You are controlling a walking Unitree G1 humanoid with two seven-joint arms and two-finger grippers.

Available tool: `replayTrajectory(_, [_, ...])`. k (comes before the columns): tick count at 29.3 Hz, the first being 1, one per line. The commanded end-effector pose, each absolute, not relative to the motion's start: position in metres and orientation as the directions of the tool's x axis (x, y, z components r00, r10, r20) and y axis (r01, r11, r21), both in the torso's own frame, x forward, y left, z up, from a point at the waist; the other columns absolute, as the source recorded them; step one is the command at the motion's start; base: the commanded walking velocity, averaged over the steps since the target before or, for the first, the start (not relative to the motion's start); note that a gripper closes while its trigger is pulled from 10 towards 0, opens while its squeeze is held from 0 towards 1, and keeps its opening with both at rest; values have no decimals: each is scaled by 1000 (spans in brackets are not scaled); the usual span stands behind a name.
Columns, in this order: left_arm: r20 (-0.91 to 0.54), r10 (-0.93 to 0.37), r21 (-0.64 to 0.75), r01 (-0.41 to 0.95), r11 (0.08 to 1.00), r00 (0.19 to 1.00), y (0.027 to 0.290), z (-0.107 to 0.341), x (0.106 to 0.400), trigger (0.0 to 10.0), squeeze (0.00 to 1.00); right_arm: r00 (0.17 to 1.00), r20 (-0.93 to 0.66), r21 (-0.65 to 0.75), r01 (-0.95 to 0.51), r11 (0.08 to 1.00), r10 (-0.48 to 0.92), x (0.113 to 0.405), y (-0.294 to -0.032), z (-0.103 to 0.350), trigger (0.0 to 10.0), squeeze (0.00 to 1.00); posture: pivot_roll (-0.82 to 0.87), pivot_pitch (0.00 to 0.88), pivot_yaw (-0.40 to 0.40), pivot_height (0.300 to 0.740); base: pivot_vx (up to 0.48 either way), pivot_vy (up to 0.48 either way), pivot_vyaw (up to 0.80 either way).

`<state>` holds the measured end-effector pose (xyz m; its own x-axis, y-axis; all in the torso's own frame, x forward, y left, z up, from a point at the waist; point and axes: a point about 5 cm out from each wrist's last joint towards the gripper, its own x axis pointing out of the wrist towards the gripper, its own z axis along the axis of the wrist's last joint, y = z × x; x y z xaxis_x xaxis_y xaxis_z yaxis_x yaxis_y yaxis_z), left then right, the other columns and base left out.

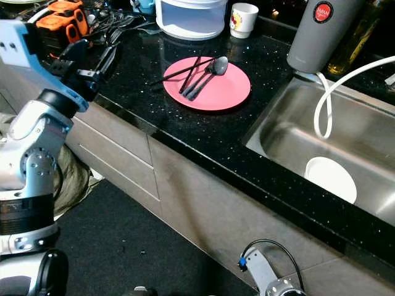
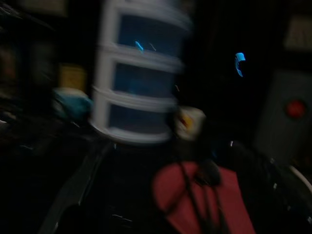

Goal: Kitchen organization

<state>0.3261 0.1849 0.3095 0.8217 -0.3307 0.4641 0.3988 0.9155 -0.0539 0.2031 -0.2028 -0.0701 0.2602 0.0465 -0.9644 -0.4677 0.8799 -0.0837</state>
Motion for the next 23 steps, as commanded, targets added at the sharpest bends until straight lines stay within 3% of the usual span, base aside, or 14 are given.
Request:
replayTrajectory(1, [466, -358, -39, 423, 905, 809, 178, 311, 324, 10000, 0, 205, -978, -70, -466, 882, 31, 190, -208, -75, 10000, 0, 132, 145, -62, 740, 296, 0, -800])
replayTrajectory(10, [479, -361, -46, 433, 900, 800, 172, 315, 321, 10000, 0, 140, -987, -6, -494, 870, 73, 187, -207, -75, 10000, 0, 128, 145, -68, 740, 293, 0, -796])
replayTrajectory(23, [493, -328, -77, 416, 906, 806, 174, 319, 319, 10000, 0, 69, -978, 133, -522, 842, 198, 182, -201, -76, 10000, 0, 132, 145, -75, 740, 0, 0, 0])
